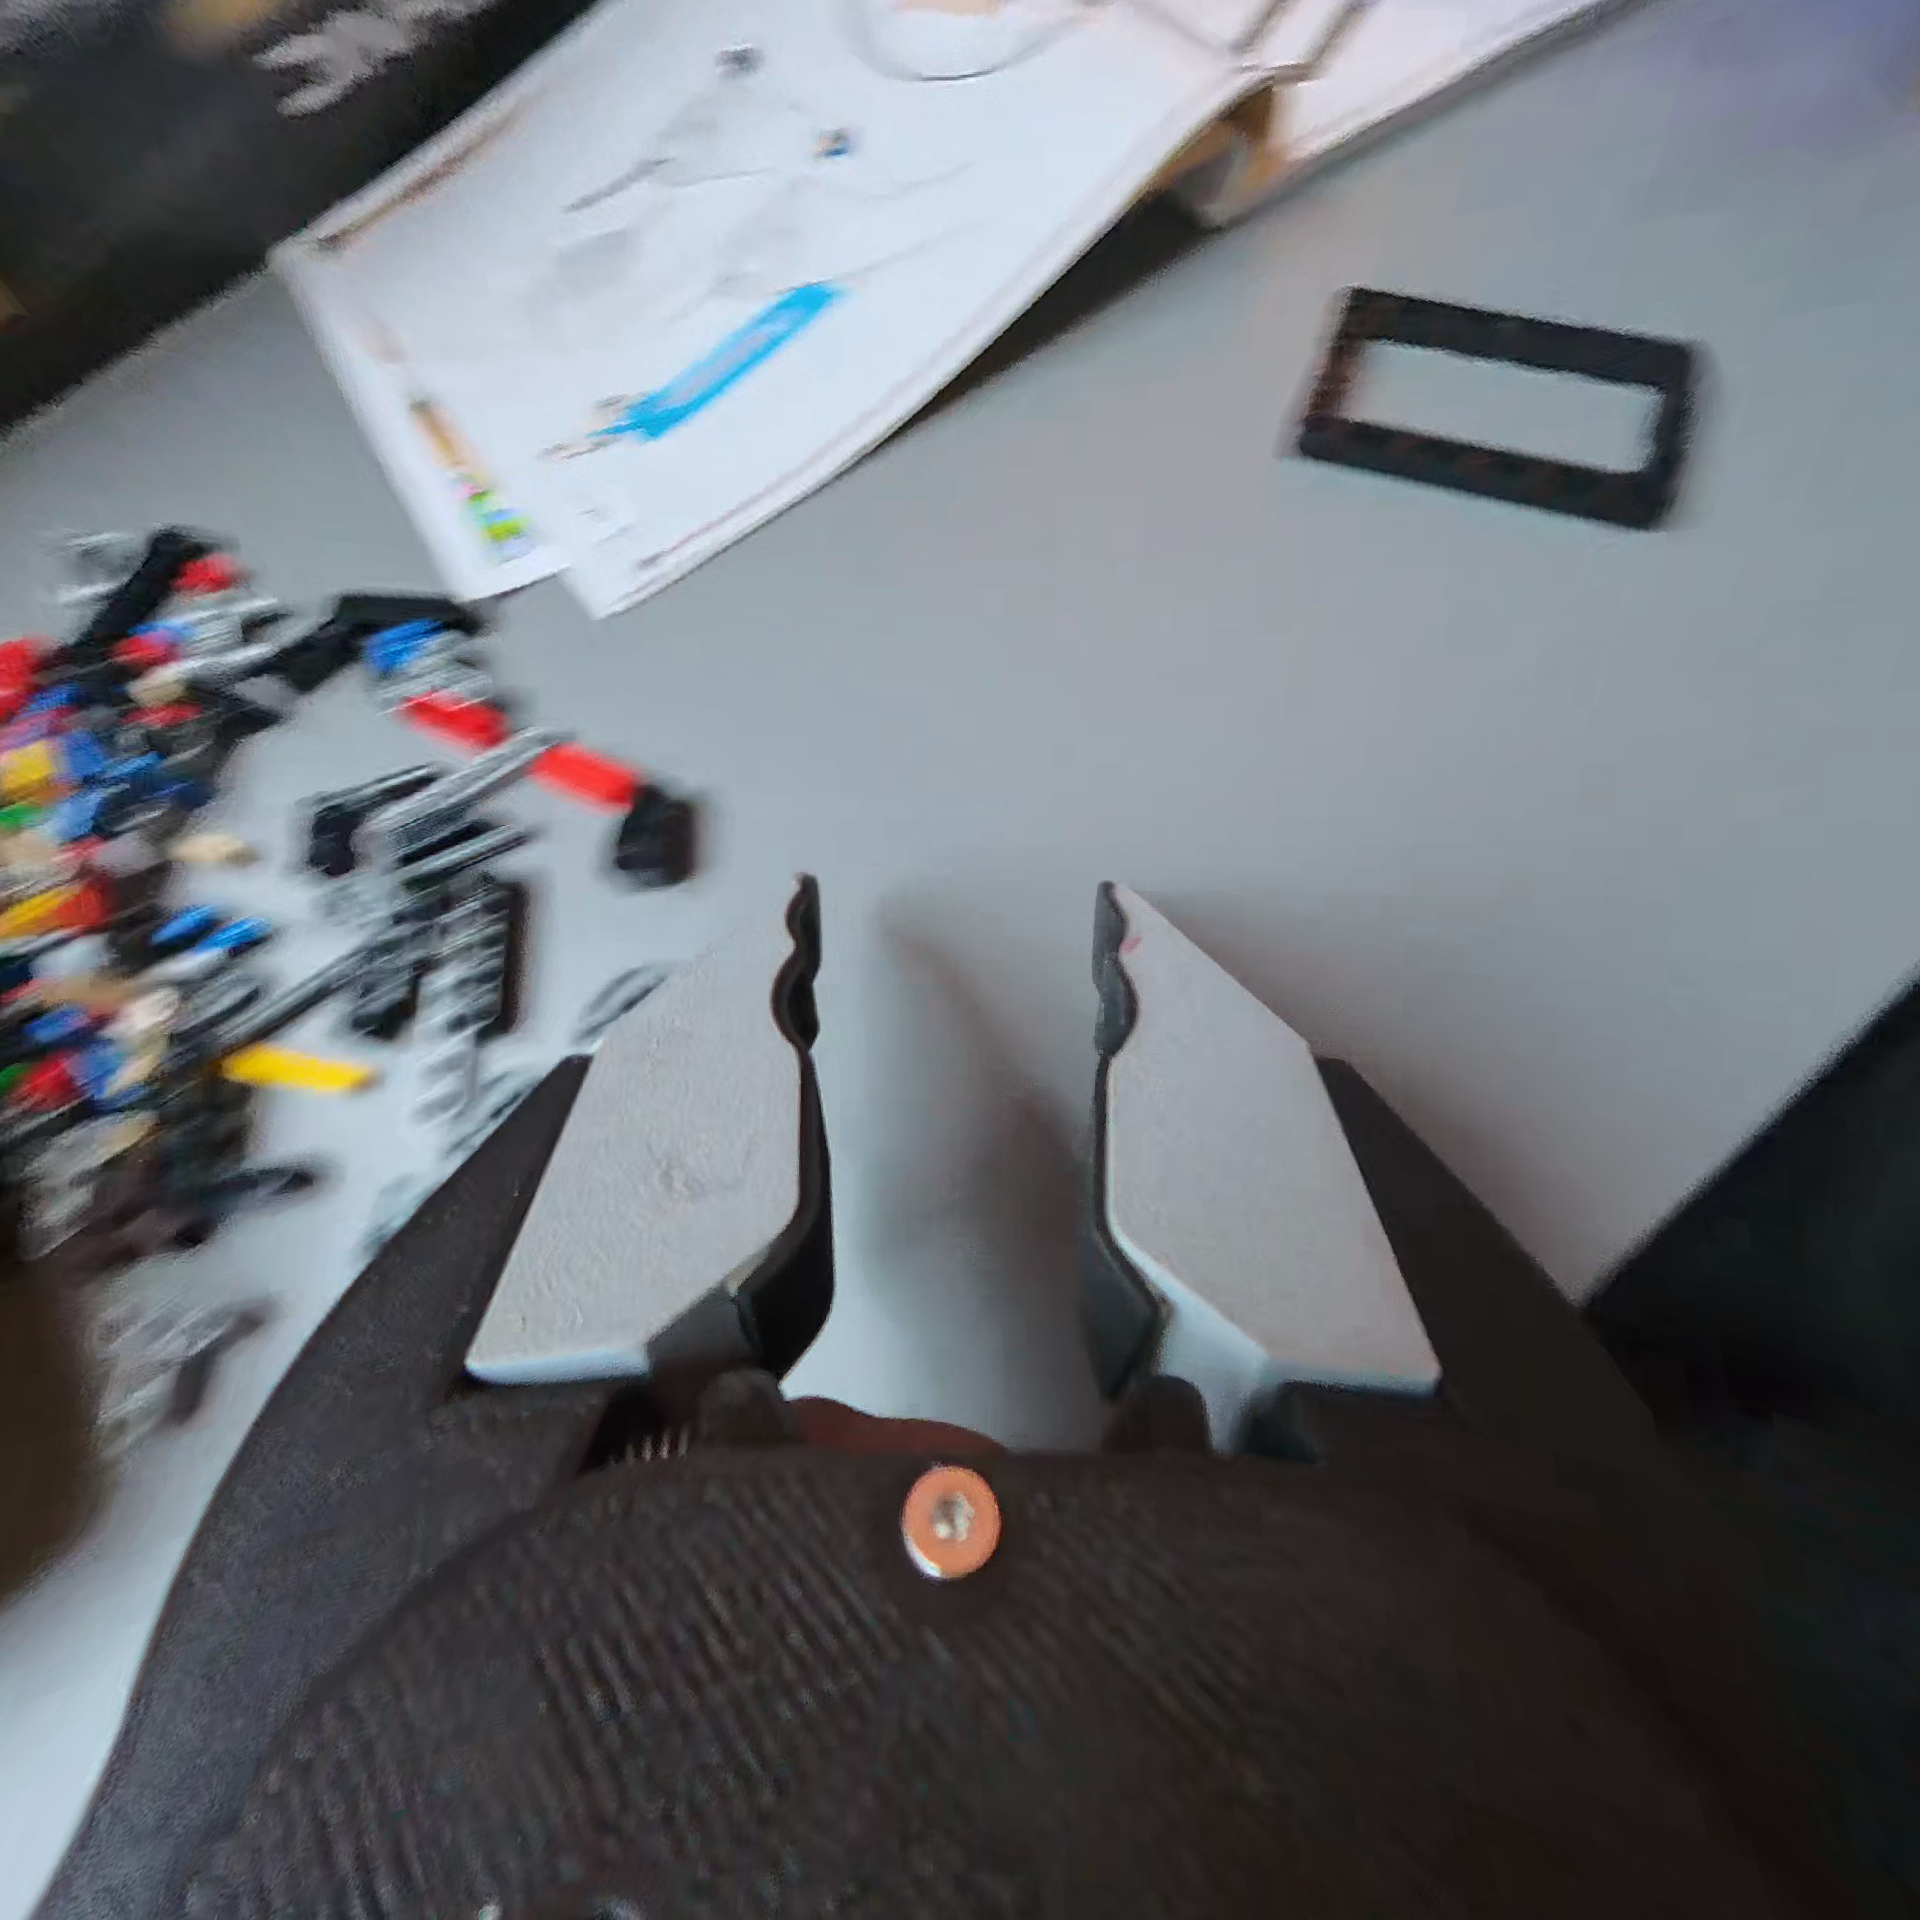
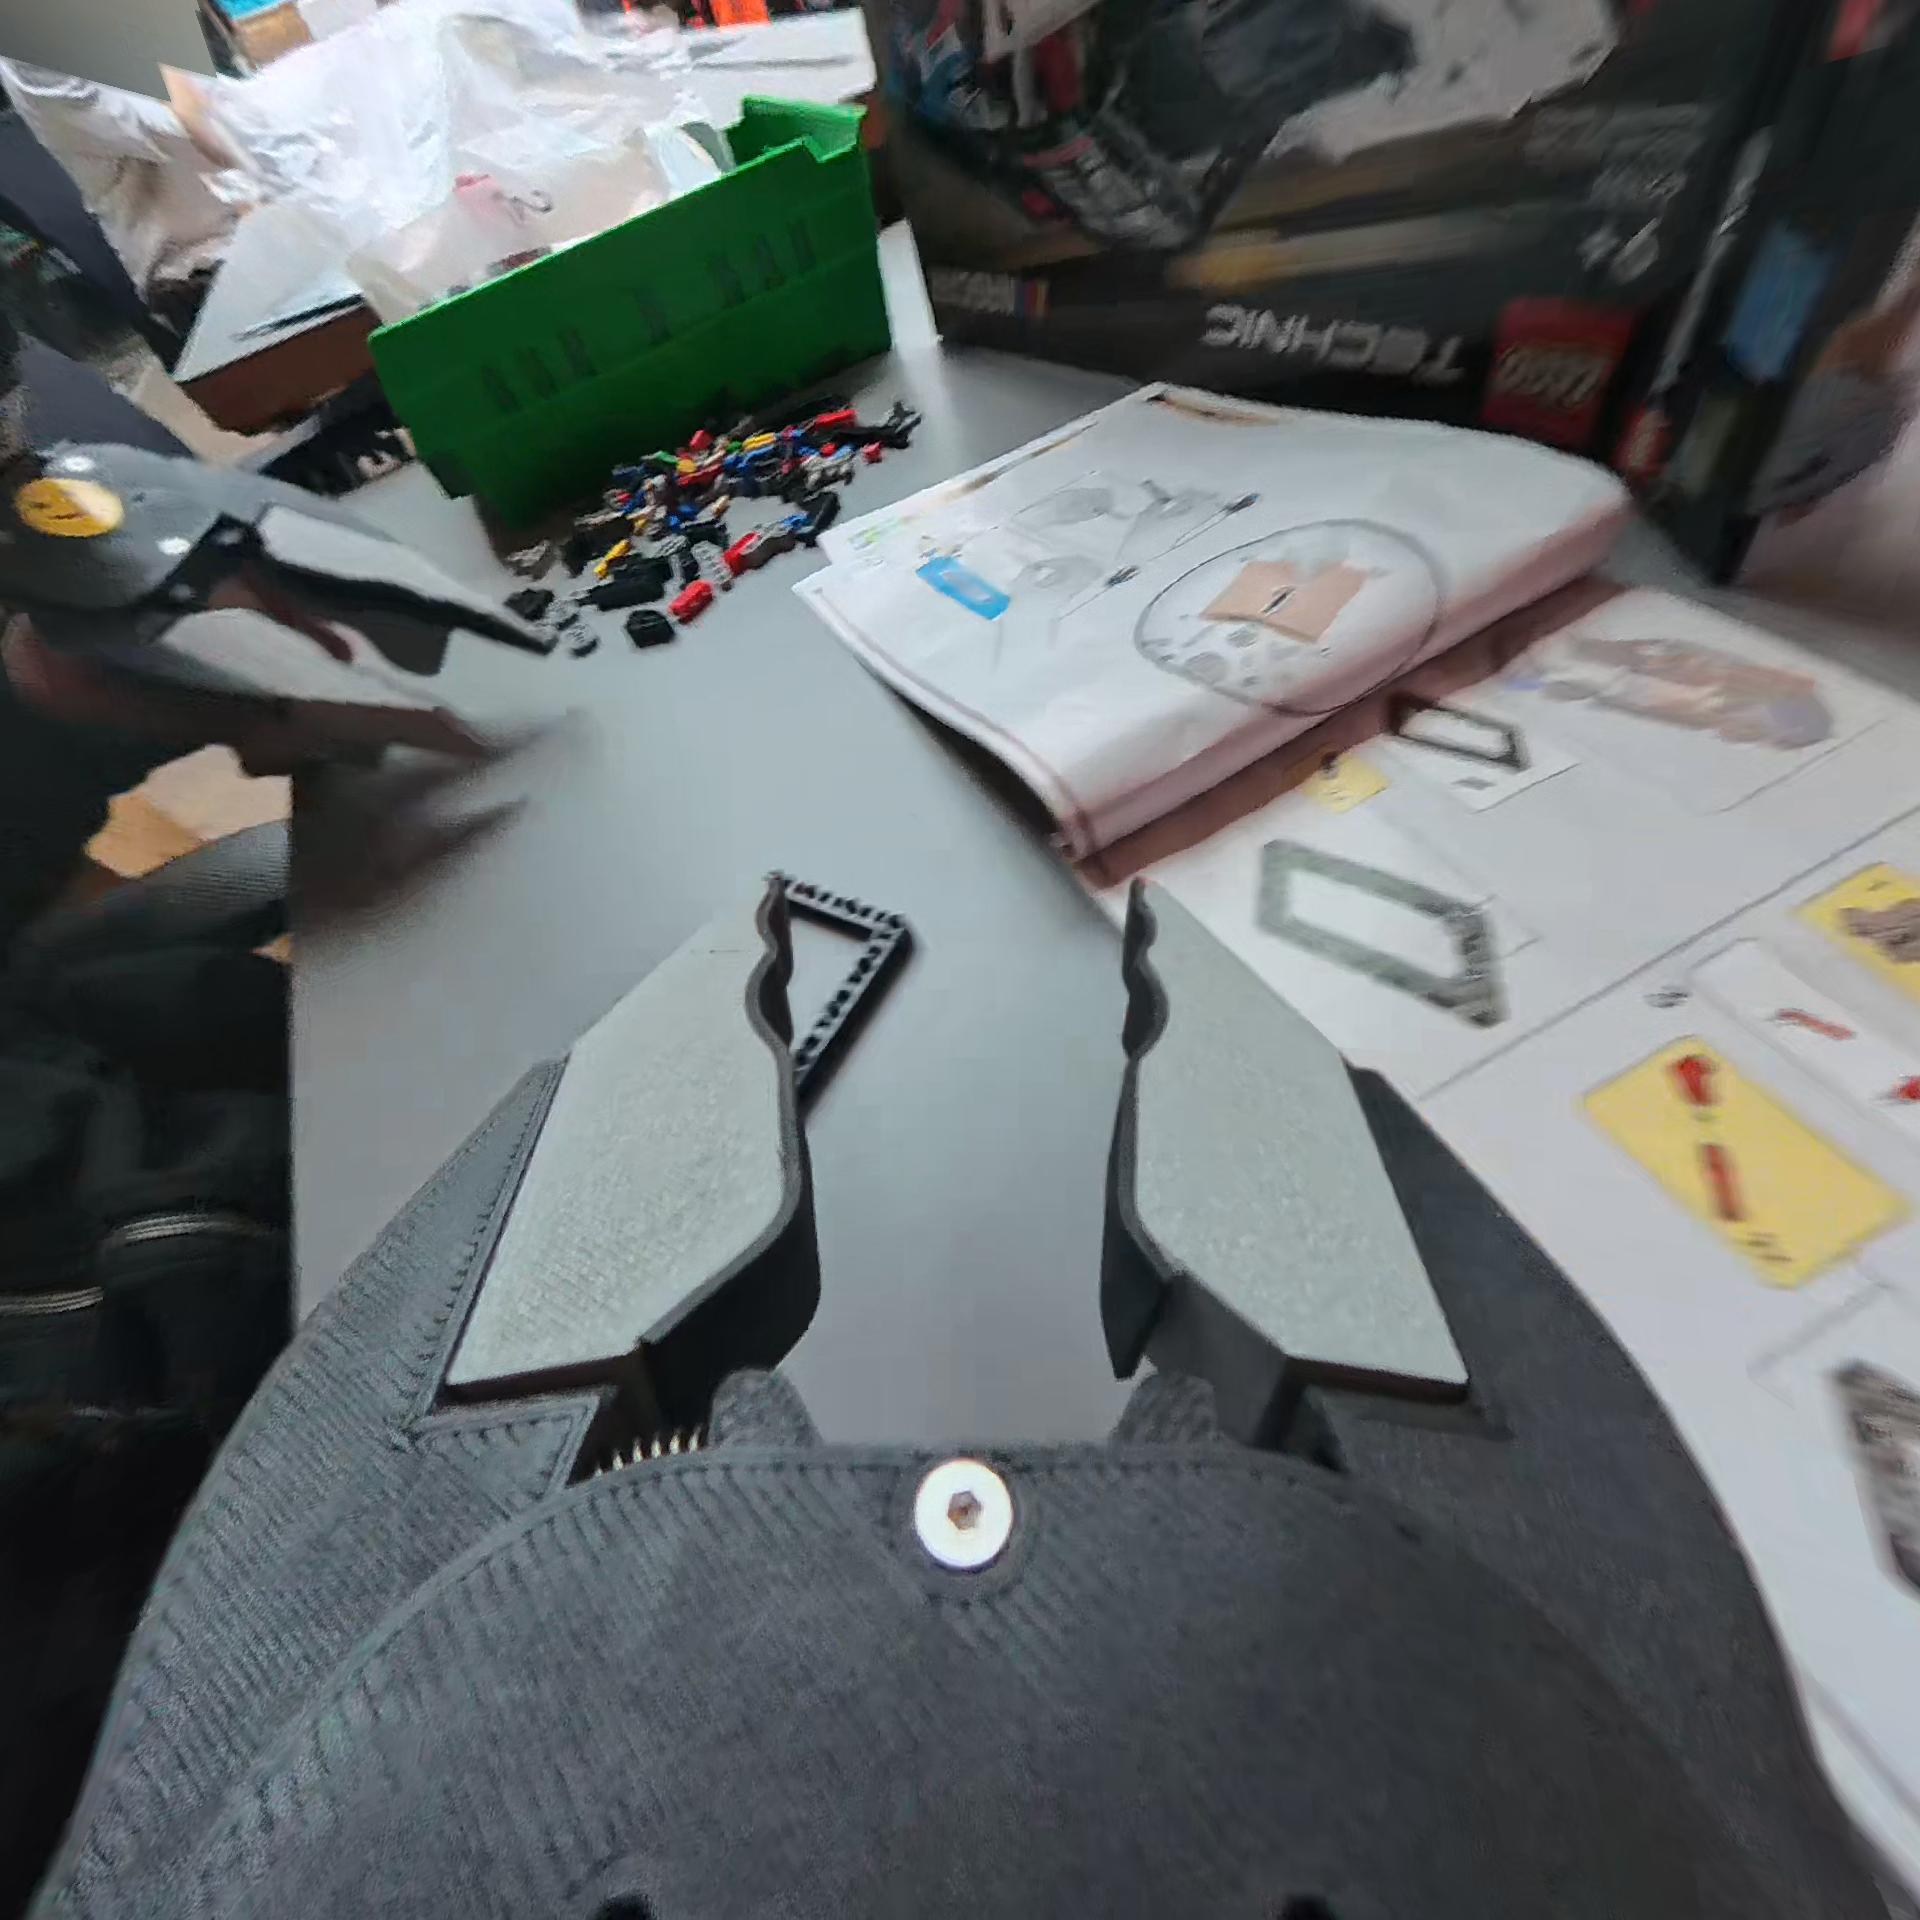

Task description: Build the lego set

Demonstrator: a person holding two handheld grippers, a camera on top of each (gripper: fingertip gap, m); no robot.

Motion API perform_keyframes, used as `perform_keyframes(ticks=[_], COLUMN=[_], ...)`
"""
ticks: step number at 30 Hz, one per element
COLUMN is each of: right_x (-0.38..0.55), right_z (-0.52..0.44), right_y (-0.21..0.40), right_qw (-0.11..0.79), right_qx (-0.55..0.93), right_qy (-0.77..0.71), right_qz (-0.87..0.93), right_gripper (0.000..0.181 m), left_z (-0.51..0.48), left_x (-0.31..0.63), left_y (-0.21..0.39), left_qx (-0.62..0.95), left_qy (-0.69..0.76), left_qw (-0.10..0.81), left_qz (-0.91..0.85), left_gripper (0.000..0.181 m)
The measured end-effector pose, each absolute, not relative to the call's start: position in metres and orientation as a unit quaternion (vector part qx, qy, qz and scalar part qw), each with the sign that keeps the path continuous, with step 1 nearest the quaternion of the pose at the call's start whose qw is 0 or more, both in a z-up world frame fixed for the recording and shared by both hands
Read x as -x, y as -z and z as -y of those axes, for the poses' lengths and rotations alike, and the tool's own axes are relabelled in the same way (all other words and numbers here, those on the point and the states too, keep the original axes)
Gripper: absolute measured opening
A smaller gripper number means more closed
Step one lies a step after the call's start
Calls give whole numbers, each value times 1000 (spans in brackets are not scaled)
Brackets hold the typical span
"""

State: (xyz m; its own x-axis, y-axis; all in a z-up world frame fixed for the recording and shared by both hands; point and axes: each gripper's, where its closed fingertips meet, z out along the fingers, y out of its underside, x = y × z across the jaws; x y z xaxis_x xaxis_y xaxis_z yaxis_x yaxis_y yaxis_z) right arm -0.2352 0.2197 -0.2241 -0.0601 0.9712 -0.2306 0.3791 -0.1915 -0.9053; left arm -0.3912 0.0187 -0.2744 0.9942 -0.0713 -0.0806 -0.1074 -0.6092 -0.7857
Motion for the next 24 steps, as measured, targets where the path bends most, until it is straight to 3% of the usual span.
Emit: perform_keyframes(ticks=[3,7,11,15,16,24], right_x=[237,245,255,259,260,268], right_z=[-182,-181,-184,-190,-191,-194], right_y=[242,269,256,252,252,250], right_qw=[267,275,287,308,308,310], right_qx=[623,632,612,597,595,582], right_qy=[-464,-395,-413,-402,-403,-400], right_qz=[571,608,610,622,623,636], right_gripper=[58,55,55,51,51,50], left_z=[-4,-16,-25,-21,-23,-21], left_x=[451,530,580,579,572,564], left_y=[263,242,259,288,289,274], left_qx=[898,901,923,944,944,921], left_qy=[-93,-137,-132,-107,-93,-107], left_qw=[430,407,343,291,300,358], left_qz=[2,63,111,108,102,112], left_gripper=[51,50,46,50,42,48])
